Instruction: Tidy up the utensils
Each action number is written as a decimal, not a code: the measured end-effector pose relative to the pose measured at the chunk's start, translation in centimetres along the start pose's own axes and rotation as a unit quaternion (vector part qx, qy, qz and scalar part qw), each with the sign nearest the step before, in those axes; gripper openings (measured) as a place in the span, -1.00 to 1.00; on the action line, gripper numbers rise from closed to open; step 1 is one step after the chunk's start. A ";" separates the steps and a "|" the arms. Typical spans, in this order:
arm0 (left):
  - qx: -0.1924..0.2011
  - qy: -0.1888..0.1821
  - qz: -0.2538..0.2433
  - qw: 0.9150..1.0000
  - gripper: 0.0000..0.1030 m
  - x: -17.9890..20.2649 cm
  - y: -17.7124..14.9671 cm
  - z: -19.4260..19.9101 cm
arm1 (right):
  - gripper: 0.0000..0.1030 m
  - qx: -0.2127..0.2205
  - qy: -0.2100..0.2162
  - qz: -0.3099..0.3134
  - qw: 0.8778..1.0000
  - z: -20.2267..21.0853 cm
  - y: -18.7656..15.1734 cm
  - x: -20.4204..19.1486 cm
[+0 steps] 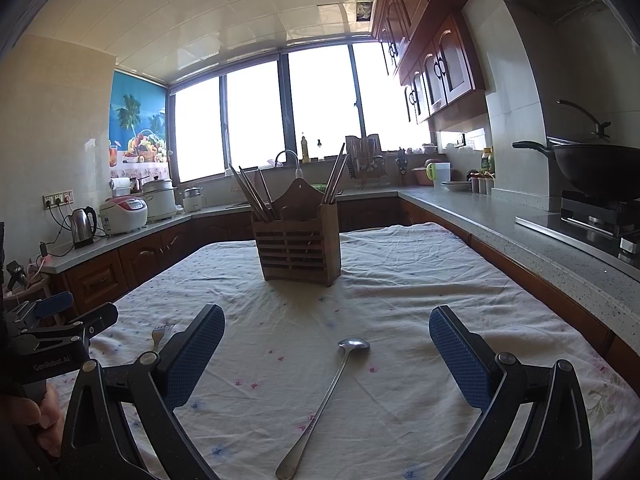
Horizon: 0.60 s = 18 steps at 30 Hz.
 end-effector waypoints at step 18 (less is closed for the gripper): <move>0.000 -0.002 0.000 1.000 1.00 0.1 0.1 -0.2 | 1.00 -0.001 0.004 0.000 1.000 -0.2 0.1 -0.3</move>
Point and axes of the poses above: each gripper's, at about its wrist camera, not at the fingertips, and z roughly against the way its jaws point, x to its right, y to its top, the point moved 3 cm from there along -z, roughly the way its jaws point, and after that the axes turned 13 degrees about -z, right-handed, at the moved point
